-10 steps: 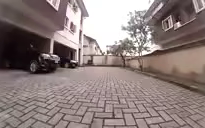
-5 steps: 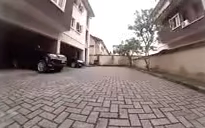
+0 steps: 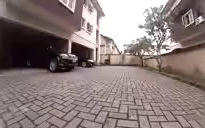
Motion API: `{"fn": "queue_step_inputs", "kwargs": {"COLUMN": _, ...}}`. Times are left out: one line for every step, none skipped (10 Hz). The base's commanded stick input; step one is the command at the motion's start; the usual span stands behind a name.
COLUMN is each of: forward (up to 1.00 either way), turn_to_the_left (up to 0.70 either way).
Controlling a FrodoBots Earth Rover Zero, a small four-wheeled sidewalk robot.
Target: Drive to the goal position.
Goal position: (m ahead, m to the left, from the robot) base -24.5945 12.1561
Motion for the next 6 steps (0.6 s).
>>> {"fn": "queue_step_inputs", "kwargs": {"forward": 0.00, "turn_to_the_left": 0.70}}
{"fn": "queue_step_inputs", "kwargs": {"forward": 0.00, "turn_to_the_left": 0.70}}
{"fn": "queue_step_inputs", "kwargs": {"forward": 0.00, "turn_to_the_left": 0.70}}
{"fn": "queue_step_inputs", "kwargs": {"forward": 0.00, "turn_to_the_left": 0.70}}
{"fn": "queue_step_inputs", "kwargs": {"forward": 0.00, "turn_to_the_left": 0.70}}
{"fn": "queue_step_inputs", "kwargs": {"forward": 0.00, "turn_to_the_left": 0.70}}
